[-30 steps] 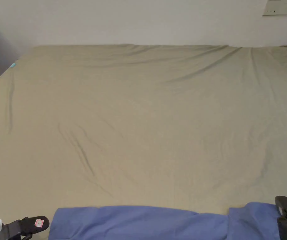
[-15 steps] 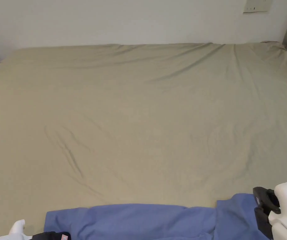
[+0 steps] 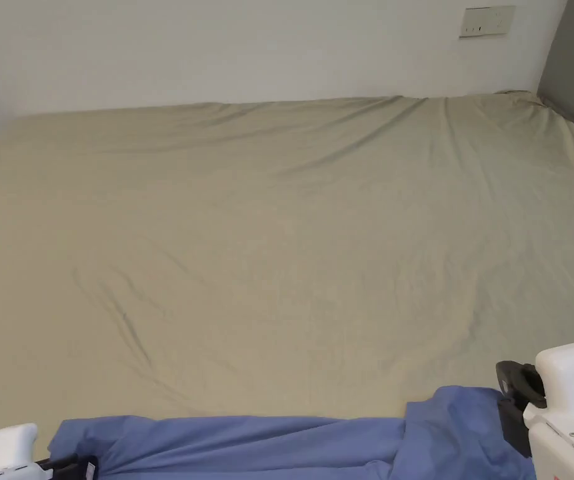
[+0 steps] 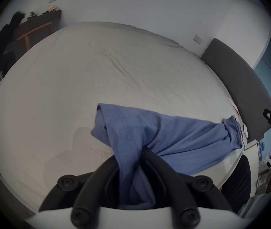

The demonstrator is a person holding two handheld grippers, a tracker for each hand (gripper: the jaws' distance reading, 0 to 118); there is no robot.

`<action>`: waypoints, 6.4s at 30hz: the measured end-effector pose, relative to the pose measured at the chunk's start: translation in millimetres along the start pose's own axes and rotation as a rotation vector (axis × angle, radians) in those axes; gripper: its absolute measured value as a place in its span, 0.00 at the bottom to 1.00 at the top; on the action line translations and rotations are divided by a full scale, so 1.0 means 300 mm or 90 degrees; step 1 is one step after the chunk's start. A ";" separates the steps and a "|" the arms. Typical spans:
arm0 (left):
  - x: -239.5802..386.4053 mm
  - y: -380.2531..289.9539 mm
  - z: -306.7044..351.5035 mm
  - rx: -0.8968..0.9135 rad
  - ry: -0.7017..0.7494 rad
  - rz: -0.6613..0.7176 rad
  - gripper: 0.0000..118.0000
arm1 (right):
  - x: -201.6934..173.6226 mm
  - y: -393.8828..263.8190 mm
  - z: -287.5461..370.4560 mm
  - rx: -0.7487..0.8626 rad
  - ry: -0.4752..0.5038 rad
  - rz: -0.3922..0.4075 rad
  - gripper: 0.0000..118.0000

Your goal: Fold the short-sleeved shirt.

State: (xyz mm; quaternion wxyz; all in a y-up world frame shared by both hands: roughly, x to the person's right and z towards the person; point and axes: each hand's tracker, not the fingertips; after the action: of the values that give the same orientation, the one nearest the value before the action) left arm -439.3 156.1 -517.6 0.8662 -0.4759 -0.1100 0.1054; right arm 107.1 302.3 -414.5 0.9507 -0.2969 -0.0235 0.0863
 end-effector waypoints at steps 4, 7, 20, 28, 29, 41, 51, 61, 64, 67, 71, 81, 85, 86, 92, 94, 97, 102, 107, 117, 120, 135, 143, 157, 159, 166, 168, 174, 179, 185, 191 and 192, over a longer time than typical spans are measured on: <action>-0.036 0.026 0.042 0.016 0.077 -0.008 0.05 | 0.016 0.000 0.006 0.004 -0.002 -0.009 0.01; -0.013 0.038 0.091 0.025 0.062 0.024 0.05 | 0.024 0.000 0.006 0.007 -0.002 -0.015 0.01; 0.529 0.113 0.102 0.014 -0.137 -0.100 0.05 | 0.035 0.004 0.016 0.014 0.009 -0.029 0.01; 0.866 0.004 -0.225 -0.113 -0.103 -0.175 0.05 | 0.082 -0.021 0.034 0.016 0.006 -0.054 0.01; 0.898 -0.019 -0.259 -0.123 -0.092 -0.182 0.05 | 0.089 -0.024 0.035 0.015 0.005 -0.056 0.01; 0.934 -0.028 -0.272 -0.111 -0.298 0.041 0.91 | 0.113 -0.048 -0.003 -0.005 0.005 -0.068 0.01; 0.765 0.002 -0.136 0.057 -0.030 -0.169 0.00 | 0.090 -0.020 -0.006 0.000 0.011 -0.055 0.01; 1.041 -0.257 -0.364 0.016 -0.009 -0.387 0.00 | 0.094 -0.042 0.019 -0.009 0.004 -0.055 0.01; 1.103 -0.281 -0.345 0.044 0.002 -0.419 0.00 | 0.103 -0.047 0.024 -0.010 -0.001 -0.058 0.01; 1.133 -0.292 -0.333 0.022 -0.077 -0.375 0.00 | 0.103 -0.049 0.024 -0.011 -0.001 -0.061 0.01; 1.135 -0.266 -0.315 -0.063 -0.284 -0.255 0.00 | 0.099 -0.048 0.021 -0.012 0.000 -0.063 0.01; 0.615 -0.017 -0.160 -0.003 -0.356 0.073 0.00 | 0.102 -0.027 0.019 -0.006 0.003 -0.055 0.01; 0.384 0.031 -0.164 -0.038 -0.333 0.107 0.02 | 0.094 -0.021 0.011 -0.004 0.007 -0.051 0.01; 0.329 0.035 -0.178 -0.054 -0.345 0.129 0.12 | 0.091 -0.020 0.009 -0.005 0.009 -0.050 0.01; 0.177 -0.021 -0.326 -0.103 -0.412 0.276 0.97 | 0.082 -0.028 0.002 -0.009 0.015 -0.055 0.01; 0.158 -0.046 -0.377 -0.113 -0.446 0.326 0.97 | 0.080 -0.031 -0.001 -0.015 0.014 -0.049 0.01; 0.187 -0.077 -0.426 -0.089 -0.549 0.388 0.97 | 0.079 -0.031 -0.002 -0.019 0.011 -0.043 0.01; 0.347 -0.076 -0.478 -0.148 -0.487 0.301 0.22 | 0.070 -0.022 -0.008 -0.019 0.013 -0.045 0.01; 0.495 -0.056 -0.398 -0.113 -0.283 0.124 0.12 | 0.059 -0.013 -0.006 -0.017 0.017 -0.040 0.01; 0.507 0.011 -0.218 -0.045 -0.127 -0.021 0.11 | 0.057 0.011 0.002 -0.006 0.020 -0.036 0.01; 0.412 0.042 -0.136 -0.021 -0.071 0.003 0.11 | 0.054 0.014 0.003 -0.001 0.024 -0.034 0.01; 0.527 0.194 0.065 -0.027 0.033 -0.051 0.11 | 0.022 0.014 -0.012 0.003 0.048 -0.037 0.01; 0.847 0.104 -0.191 -0.114 -0.053 -0.098 0.11 | 0.067 -0.012 0.003 0.000 0.037 -0.055 0.01; 0.999 0.009 -0.369 -0.132 -0.183 0.031 0.98 | 0.111 -0.046 -0.014 -0.016 0.026 -0.070 0.01; 0.988 0.025 -0.323 -0.122 -0.279 0.089 1.00 | 0.113 -0.047 -0.016 -0.017 0.026 -0.072 0.01; 0.908 0.058 -0.168 0.060 -0.146 -0.011 0.49 | 0.108 -0.035 -0.009 -0.012 0.025 -0.064 0.01; 0.905 0.035 -0.164 0.077 -0.094 -0.073 0.06 | 0.104 -0.033 -0.007 -0.010 0.025 -0.063 0.01; 1.029 -0.101 -0.280 0.076 -0.002 -0.285 0.00 | 0.095 -0.038 0.000 -0.012 0.026 -0.062 0.01; 1.152 -0.224 -0.424 0.042 0.081 -0.413 0.00 | 0.100 -0.049 0.018 -0.016 0.022 -0.061 0.01; 1.259 -0.317 -0.400 0.057 0.047 -0.500 0.00 | 0.110 -0.054 0.006 -0.021 0.017 -0.060 0.01; 1.252 -0.367 -0.308 -0.041 -0.187 -0.452 0.00 | 0.088 -0.037 -0.033 -0.020 0.031 -0.061 0.01; 1.221 -0.352 -0.279 -0.025 -0.186 -0.422 0.00 | 0.082 -0.032 -0.042 -0.021 0.037 -0.061 0.01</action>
State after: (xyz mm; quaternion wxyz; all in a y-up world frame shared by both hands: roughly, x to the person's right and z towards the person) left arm -57.6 138.9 -438.7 0.8192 -0.4110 -0.3828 -0.1162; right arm 133.9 291.7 -419.5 0.9491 -0.3131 -0.0118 0.0314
